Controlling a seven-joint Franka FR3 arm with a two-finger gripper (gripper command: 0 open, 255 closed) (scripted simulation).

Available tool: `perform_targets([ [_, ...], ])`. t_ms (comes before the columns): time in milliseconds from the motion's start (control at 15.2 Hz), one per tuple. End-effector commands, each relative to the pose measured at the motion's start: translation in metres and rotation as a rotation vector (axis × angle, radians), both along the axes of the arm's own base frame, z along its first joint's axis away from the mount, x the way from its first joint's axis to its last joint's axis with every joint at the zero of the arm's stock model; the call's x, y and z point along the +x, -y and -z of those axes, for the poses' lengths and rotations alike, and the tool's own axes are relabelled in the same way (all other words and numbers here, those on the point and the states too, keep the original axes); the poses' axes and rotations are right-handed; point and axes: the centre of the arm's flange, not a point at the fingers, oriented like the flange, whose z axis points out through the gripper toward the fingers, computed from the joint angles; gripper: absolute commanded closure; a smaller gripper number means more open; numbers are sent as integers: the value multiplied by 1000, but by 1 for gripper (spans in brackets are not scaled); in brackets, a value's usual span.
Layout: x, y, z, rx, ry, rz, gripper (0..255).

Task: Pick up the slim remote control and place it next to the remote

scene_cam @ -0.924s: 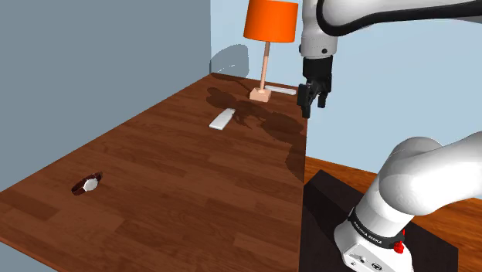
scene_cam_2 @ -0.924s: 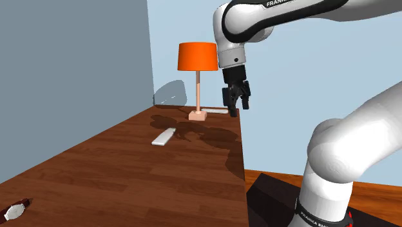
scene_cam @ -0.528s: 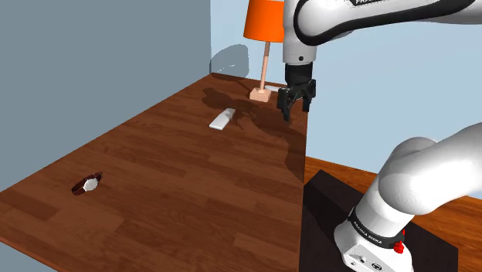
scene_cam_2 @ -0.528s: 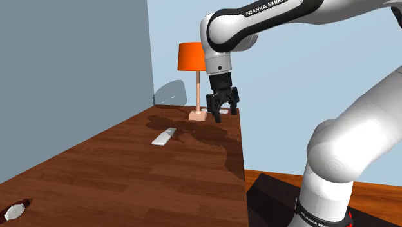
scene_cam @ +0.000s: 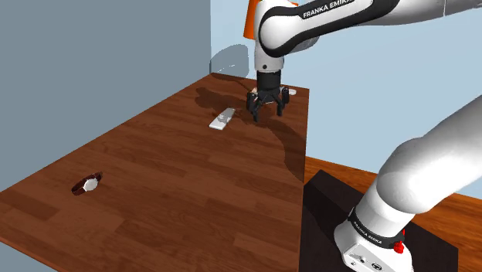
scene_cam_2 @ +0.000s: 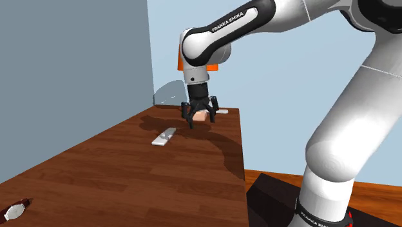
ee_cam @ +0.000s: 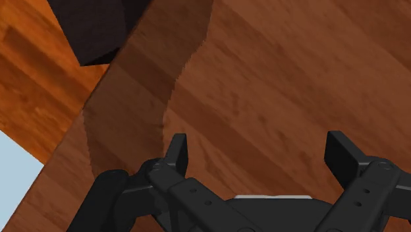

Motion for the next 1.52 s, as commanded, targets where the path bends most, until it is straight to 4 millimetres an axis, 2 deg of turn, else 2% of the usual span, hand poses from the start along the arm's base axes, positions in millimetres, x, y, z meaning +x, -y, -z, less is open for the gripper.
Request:
perform_targets([
  [0, 26, -3, 11, -1, 12, 63, 0],
  [330, 83, -4, 34, -6, 42, 213, 0],
  [726, 153, 7, 59, -11, 76, 392, 0],
  [1056, 209, 26, 78, -15, 106, 541, 0],
  [1452, 269, 57, 97, -20, 139, 712, 0],
])
